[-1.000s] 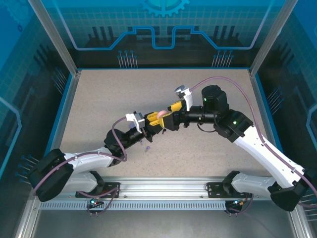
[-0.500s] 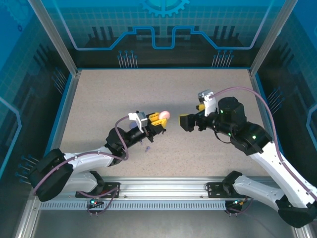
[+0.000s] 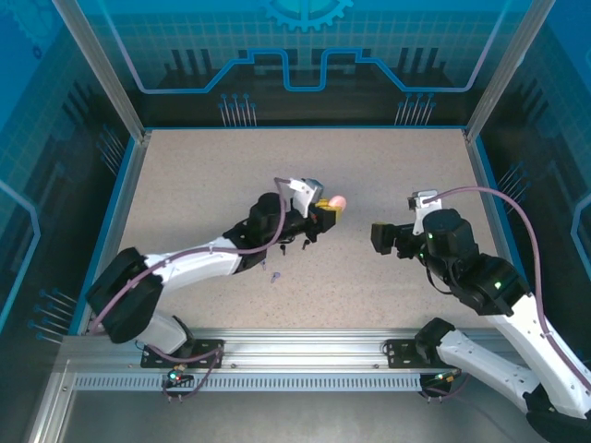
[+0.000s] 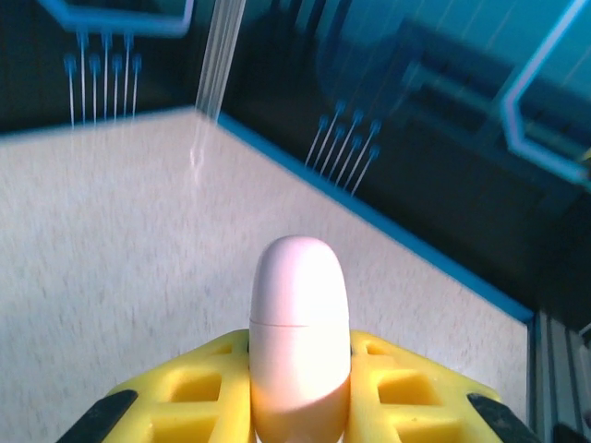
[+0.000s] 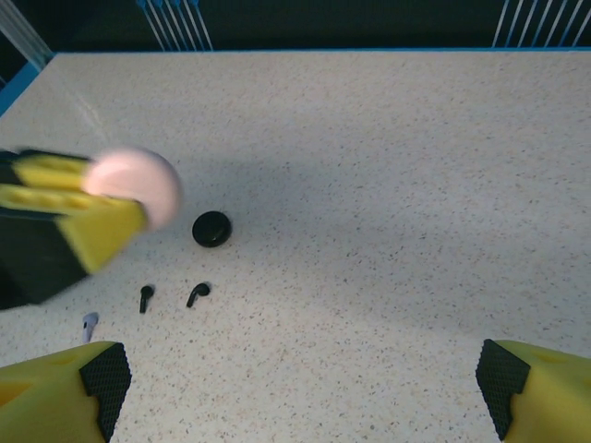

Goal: Insert the wireless bluetooth earbuds into the charging case

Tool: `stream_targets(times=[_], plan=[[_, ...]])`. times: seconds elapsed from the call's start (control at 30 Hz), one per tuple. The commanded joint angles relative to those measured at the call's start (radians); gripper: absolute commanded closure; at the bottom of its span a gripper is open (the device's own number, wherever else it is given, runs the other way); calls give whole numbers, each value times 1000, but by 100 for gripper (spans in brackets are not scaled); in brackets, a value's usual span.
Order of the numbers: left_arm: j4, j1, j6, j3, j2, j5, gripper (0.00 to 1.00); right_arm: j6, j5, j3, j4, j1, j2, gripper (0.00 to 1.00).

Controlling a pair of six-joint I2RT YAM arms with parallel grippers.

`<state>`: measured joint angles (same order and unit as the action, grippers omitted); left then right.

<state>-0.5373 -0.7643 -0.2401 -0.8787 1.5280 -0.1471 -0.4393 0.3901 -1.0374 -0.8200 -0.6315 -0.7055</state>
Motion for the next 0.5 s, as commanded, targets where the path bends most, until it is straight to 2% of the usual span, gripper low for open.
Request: stream_targets(times=[0.0,0.23,0.47], plan=[[197,-3,-100,-104,109,-56,100,-21,41,20,-25,15,16,0],[460,-4,-170,-333,354,-126,100,-28,34,40,-18,17,32,0],[548,-4,-176,-417,486,-135,100,-30,30,62,-3,19,32,0]])
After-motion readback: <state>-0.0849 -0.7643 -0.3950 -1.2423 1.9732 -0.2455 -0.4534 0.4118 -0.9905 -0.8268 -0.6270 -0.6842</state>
